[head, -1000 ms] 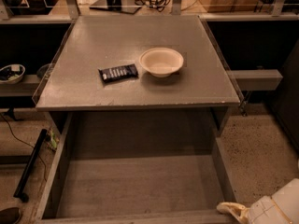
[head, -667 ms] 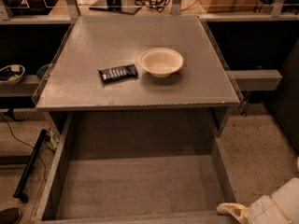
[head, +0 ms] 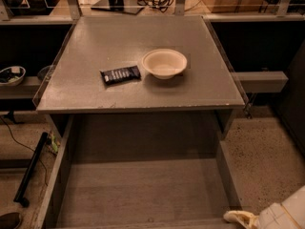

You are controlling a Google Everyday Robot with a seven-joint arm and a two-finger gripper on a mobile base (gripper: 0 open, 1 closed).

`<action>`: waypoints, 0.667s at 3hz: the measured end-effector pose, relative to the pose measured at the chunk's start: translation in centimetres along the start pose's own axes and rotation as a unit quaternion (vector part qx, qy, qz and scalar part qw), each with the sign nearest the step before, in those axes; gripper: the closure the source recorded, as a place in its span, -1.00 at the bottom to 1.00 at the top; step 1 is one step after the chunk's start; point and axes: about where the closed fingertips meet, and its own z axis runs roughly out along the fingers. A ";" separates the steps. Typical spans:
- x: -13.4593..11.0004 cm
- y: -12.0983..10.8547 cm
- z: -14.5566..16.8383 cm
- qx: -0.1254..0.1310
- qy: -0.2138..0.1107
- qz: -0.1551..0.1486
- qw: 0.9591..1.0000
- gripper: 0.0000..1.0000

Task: Open top drawer

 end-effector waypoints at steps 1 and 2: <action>0.3 1.0 -0.7 0.001 -0.007 0.002 1.000 -1.00; 0.3 1.0 -0.7 0.001 -0.007 0.002 1.000 -1.00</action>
Offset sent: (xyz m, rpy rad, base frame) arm -0.1092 -0.0412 0.0569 0.1647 0.0078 0.1046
